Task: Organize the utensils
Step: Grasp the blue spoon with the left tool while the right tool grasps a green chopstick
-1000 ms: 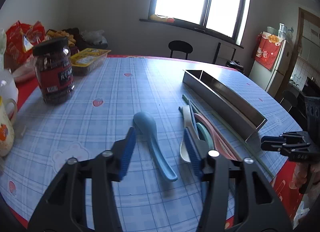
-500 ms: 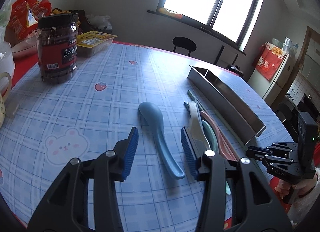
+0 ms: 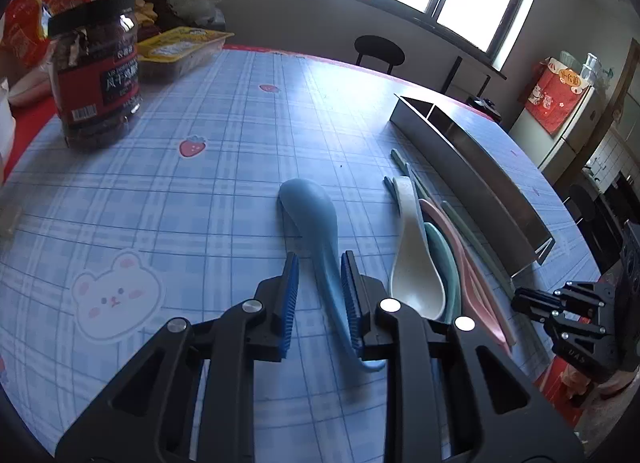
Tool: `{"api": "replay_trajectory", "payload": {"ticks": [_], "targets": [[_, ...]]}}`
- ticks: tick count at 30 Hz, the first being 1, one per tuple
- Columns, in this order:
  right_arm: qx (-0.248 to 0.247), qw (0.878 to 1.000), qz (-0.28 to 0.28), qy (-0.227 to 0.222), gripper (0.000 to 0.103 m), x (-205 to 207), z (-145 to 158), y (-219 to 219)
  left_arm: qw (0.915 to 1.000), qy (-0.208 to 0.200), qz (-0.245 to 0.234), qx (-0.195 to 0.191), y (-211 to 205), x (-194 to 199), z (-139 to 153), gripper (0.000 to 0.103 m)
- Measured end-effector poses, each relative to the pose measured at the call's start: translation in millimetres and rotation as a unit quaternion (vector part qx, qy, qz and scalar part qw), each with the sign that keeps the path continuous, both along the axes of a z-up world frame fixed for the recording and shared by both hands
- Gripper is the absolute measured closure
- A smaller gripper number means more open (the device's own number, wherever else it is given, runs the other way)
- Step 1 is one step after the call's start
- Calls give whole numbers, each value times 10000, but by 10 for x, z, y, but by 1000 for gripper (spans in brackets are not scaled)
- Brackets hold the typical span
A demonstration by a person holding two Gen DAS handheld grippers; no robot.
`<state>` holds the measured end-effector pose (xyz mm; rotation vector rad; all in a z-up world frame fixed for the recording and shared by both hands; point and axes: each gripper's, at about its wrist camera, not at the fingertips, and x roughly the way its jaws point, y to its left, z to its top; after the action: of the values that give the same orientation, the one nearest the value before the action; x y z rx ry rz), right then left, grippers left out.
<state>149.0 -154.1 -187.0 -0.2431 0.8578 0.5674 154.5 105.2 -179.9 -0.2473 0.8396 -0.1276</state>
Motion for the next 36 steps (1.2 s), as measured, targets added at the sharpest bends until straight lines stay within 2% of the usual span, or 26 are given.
{"api": "replay_trajectory", "payload": {"ticks": [8, 14, 22, 27, 32, 36], "targets": [[-7, 10000, 15, -5, 96, 3, -2, 8, 9994, 253, 26, -231, 68, 209, -93, 78], [-17, 10000, 16, -13, 96, 3, -2, 7, 9993, 345, -100, -94, -13, 366, -105, 74], [-56, 10000, 21, -42, 96, -5, -1, 19, 9993, 299, -164, 143, -119, 401, -104, 73], [-105, 9999, 25, -74, 96, -10, -5, 24, 9981, 250, -542, 142, -234, 347, -116, 83], [-187, 9997, 24, -131, 96, -27, -5, 45, 9954, 144, -851, 406, -384, 294, -102, 86], [-247, 9995, 23, -170, 96, -43, -3, 63, 9949, 212, -898, 419, -402, 318, -128, 86]]}}
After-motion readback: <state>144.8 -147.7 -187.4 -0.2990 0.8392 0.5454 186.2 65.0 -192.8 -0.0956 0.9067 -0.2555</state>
